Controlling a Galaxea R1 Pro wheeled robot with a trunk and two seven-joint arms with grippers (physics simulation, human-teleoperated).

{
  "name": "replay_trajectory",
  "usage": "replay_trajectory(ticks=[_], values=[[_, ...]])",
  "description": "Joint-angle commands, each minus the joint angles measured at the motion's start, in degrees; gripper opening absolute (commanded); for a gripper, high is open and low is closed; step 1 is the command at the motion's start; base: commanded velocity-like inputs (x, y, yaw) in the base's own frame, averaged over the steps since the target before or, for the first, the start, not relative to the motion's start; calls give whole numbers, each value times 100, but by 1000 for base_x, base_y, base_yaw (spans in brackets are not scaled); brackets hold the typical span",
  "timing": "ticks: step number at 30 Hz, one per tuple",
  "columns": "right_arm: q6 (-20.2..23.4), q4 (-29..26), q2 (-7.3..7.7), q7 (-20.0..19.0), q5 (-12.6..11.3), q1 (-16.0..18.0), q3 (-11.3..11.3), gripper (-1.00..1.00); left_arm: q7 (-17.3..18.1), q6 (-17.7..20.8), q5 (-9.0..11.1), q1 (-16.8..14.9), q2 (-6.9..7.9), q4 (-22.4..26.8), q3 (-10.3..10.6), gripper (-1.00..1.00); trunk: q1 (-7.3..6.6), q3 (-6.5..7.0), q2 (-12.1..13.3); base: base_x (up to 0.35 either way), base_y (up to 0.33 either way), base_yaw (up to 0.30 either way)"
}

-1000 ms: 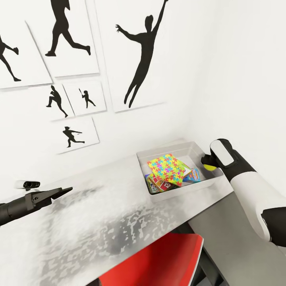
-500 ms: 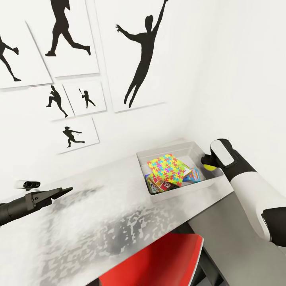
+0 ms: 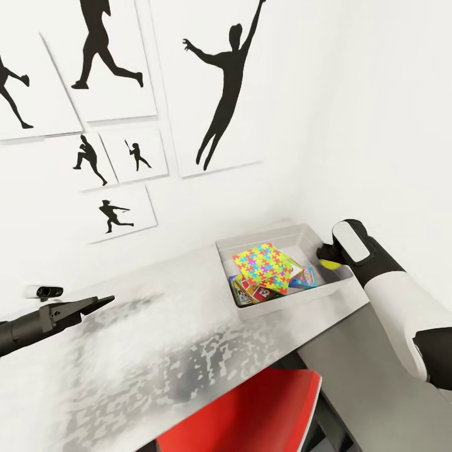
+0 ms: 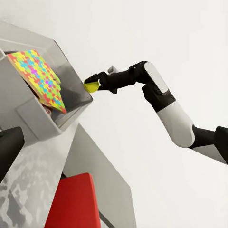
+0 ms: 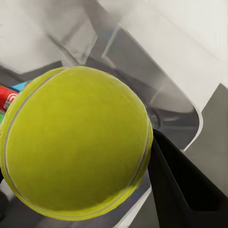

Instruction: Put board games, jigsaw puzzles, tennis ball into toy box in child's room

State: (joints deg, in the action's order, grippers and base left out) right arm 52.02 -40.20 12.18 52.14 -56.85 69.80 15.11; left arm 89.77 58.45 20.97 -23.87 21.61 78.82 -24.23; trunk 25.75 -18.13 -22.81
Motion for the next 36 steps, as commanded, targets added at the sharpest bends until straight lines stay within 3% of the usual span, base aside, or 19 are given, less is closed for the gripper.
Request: replay_trajectory(ticks=[1,12,36], values=[[2,-5,8,38,-75,7,36,-100,23,61,-5,0,1,2,-1,100,3,-11,-11,0,0,0],[8,49,29,-538,-71,7,21,-100,23,61,4,5,1,2,-7,100,3,-11,-11,0,0,0],[61,65,30,-576,-69,7,27,-100,23,61,13,5,1,2,-8,100,3,-11,-11,0,0,0]])
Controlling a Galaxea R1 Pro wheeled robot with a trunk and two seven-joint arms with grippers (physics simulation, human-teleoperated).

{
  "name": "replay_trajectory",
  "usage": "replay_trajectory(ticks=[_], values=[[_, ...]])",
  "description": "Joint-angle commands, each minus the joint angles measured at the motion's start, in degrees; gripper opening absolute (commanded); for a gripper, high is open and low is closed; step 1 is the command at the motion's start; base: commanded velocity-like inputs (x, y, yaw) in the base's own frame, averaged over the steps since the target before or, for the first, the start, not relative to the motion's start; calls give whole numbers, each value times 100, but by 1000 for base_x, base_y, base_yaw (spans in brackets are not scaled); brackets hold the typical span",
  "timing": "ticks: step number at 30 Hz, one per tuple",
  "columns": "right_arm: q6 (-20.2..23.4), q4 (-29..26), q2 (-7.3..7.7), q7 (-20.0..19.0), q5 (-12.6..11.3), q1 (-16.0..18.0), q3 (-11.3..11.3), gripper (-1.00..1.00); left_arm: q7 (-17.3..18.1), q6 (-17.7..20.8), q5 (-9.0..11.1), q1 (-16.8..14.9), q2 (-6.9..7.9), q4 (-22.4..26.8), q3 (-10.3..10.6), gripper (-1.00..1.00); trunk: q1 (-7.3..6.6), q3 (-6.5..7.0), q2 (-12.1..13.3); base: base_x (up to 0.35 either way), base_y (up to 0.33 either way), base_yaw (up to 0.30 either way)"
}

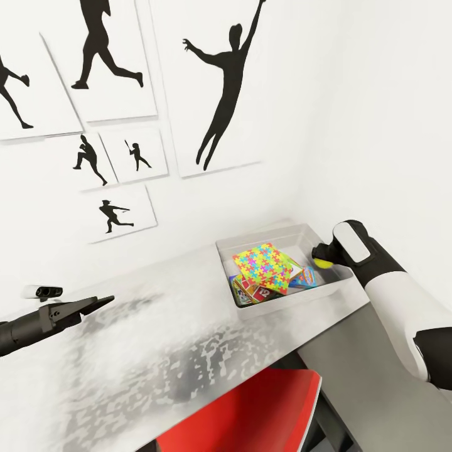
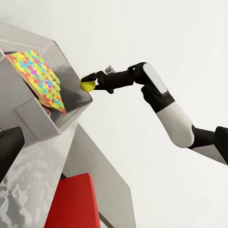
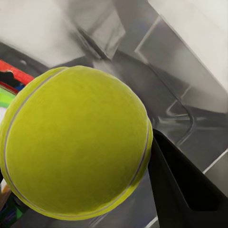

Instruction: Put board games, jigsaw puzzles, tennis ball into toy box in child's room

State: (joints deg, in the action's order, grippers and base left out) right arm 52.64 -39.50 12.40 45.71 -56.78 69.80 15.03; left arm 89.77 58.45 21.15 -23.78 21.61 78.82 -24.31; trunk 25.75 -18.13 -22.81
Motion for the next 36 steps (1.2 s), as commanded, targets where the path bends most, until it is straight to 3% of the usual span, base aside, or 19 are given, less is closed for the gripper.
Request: replay_trajectory(ticks=[1,17,18,24,36], values=[[-1,-5,8,67,-78,7,35,-100,23,61,-5,-4,1,2,-1,100,3,-11,-11,0,0,0],[9,-5,8,2,-79,7,49,-100,23,61,-2,-4,13,2,-9,100,3,-11,-11,0,0,0],[9,-5,8,-50,-79,7,51,100,23,61,0,-4,12,2,-7,100,3,-11,-11,0,0,0],[6,-5,106,-534,-82,7,47,100,23,61,3,-4,19,2,-10,100,3,-11,-11,0,0,0],[9,3,209,-624,-83,7,49,100,23,61,12,-4,18,2,-11,100,3,-11,-11,0,0,0]])
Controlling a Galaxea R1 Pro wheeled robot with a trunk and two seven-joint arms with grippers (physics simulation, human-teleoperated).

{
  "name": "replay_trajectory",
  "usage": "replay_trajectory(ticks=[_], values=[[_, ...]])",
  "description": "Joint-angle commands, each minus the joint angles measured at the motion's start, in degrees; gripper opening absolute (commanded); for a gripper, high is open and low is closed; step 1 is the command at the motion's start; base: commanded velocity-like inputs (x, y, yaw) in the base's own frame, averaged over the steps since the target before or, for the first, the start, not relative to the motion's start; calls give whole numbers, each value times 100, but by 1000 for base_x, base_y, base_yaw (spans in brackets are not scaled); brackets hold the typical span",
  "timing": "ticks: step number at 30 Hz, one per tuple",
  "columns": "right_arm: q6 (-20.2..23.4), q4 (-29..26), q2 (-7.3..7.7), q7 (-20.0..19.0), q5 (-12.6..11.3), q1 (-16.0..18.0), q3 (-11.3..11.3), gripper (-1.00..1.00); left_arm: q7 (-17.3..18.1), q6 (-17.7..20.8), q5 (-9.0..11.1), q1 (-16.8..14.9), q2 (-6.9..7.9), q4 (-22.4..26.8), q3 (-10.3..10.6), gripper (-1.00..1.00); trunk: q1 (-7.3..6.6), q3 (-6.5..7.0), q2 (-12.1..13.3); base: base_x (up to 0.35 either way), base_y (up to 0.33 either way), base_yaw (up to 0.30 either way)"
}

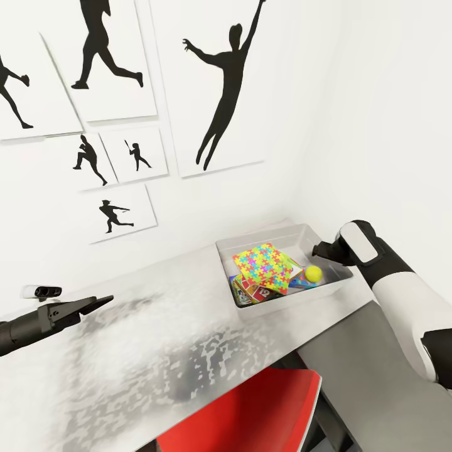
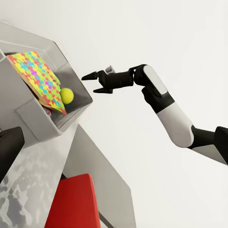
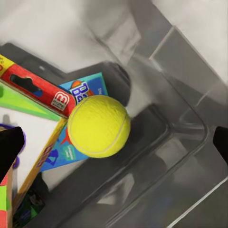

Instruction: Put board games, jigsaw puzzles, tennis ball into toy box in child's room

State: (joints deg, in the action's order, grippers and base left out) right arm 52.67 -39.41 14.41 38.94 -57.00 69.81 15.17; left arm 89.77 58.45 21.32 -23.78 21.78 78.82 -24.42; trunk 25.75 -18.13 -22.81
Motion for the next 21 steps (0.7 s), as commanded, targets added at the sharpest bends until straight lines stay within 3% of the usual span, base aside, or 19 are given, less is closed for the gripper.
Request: replay_trajectory(ticks=[1,8,13,21], values=[[4,-9,8,53,-59,7,36,100,23,61,-5,-4,2,2,0,100,3,-11,-11,0,0,0],[6,-129,10,66,-67,2,26,100,23,61,8,-4,2,2,-1,100,3,-11,-11,0,0,0],[124,-562,9,70,-86,-27,6,100,23,55,12,-4,2,2,-1,100,3,-11,-11,-29,0,0],[328,-869,14,68,-126,-45,-20,100,23,52,12,-2,15,2,-1,100,3,-11,-11,-270,0,0]])
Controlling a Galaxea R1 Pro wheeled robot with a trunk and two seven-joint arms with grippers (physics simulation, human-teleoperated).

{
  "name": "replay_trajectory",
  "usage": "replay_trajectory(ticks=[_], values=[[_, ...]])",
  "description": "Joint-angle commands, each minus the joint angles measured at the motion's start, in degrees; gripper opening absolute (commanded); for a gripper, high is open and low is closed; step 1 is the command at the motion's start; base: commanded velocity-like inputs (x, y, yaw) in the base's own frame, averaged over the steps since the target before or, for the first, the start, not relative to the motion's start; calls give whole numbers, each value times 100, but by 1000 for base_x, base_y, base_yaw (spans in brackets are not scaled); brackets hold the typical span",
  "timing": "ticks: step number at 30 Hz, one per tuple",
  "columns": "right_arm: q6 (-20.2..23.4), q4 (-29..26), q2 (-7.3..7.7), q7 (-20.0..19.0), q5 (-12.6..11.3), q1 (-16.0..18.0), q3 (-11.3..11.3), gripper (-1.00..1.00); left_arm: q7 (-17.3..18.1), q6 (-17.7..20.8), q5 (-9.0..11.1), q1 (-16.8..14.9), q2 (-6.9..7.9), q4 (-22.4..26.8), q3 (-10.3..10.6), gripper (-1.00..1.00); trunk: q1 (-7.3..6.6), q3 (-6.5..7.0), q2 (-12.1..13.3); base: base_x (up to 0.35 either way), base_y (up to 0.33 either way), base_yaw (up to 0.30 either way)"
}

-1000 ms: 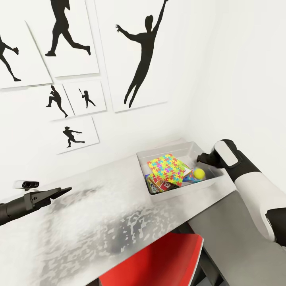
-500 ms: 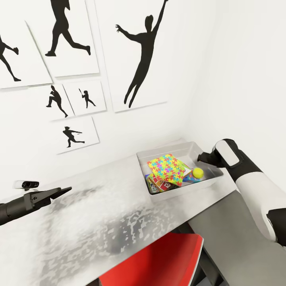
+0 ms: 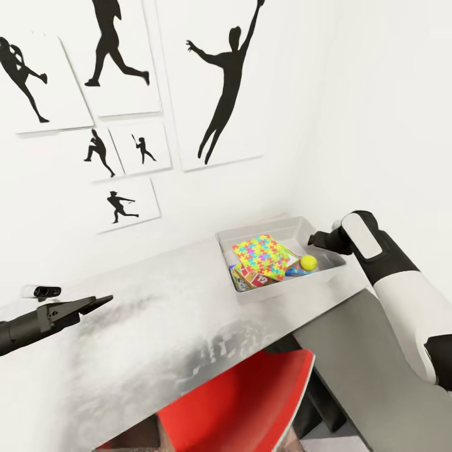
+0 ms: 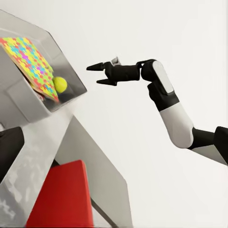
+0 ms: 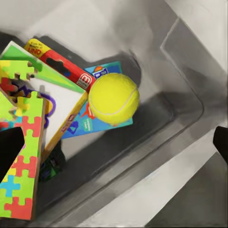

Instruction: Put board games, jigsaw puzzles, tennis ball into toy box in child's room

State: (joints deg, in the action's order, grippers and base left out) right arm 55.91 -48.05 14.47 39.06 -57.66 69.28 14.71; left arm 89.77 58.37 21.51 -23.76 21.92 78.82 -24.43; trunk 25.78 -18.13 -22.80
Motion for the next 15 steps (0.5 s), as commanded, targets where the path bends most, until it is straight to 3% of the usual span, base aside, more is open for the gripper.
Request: replay_trajectory(ticks=[1,7,11,13,15], values=[[7,-8,8,55,-62,7,26,100,23,61,-6,-2,2,2,-2,100,0,-11,-12,-325,0,0],[109,-285,36,49,-81,-9,-46,100,23,61,-6,2,12,3,-8,100,0,-11,-12,-330,-12,0],[386,-857,168,-7,-205,-29,-405,100,23,61,-6,3,14,5,-38,100,0,-11,-12,-320,-91,0],[409,-1307,319,-86,-529,-108,-621,100,23,61,-6,3,16,5,-83,100,0,-11,-12,-261,-116,0],[409,-1552,422,-133,-804,-206,-683,100,23,61,-6,3,17,4,-100,100,0,-9,-12,-177,-84,0]])
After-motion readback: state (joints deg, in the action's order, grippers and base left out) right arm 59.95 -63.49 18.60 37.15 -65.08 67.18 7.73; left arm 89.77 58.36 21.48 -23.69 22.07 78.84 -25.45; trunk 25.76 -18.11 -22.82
